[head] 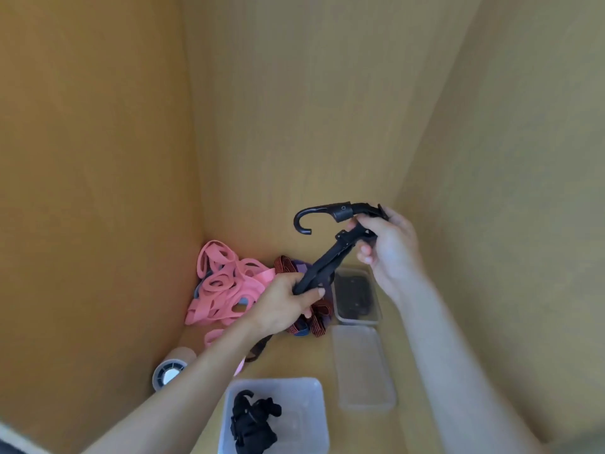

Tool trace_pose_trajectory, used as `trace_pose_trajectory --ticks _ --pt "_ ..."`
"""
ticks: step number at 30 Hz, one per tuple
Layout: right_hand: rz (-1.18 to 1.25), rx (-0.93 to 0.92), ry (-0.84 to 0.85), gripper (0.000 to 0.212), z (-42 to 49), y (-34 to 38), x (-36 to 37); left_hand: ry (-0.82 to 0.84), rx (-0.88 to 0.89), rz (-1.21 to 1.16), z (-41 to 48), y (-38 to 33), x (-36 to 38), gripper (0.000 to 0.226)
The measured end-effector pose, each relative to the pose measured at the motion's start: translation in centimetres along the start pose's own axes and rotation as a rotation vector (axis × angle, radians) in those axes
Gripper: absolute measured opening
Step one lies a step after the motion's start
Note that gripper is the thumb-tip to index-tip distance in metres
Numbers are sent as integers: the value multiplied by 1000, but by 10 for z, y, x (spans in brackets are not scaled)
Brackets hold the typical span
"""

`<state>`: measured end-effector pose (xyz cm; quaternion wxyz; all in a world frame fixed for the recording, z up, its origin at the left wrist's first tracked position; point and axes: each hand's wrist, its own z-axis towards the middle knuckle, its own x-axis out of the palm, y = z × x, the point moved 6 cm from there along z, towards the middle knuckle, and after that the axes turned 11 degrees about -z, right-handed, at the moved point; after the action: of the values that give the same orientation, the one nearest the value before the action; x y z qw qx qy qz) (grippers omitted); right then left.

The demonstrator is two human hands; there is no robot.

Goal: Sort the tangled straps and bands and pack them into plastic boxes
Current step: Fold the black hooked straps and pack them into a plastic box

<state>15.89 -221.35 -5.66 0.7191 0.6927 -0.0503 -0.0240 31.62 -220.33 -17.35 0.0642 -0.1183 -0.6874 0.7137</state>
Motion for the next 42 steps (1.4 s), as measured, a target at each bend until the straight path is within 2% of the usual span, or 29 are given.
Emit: trace_pose_trajectory --ticks 4,11,15,19,22,26,28,31,33,37,42 --pt "113 41 -86 9 5 -4 -25 -27 -84 -87 2 3 -15 25" --pt "292 46 -201 9 15 3 -54 -59 -135 -19 2 15 -39 44" --pt "275 11 -253 14 20 11 -68 -127 -187 19 -1 36 -53 46" --pt "87 -68 -313 9 21 19 -74 -149 -288 -14 -10 58 -66 50" --pt "-131 -161 -409 16 22 29 -72 -163 -336 -61 -14 65 -69 47" --pt "-639 -377 -539 28 23 51 -70 -172 -390 -59 -16 73 -76 41" --pt "-608 -395 -441 26 28 51 -62 -121 -416 -51 -17 68 -74 32" --pt "-225 -307 -198 24 35 41 -42 -3 -433 -178 -18 51 -64 19" --pt "-89 -240 -127 25 36 34 -34 16 -425 -316 -17 41 -61 21" --pt "-356 -267 -157 32 34 17 -28 -32 -399 -301 -12 30 -63 23" --pt "-636 -335 -3 32 23 -1 -2 57 -326 -381 -4 17 -52 27"
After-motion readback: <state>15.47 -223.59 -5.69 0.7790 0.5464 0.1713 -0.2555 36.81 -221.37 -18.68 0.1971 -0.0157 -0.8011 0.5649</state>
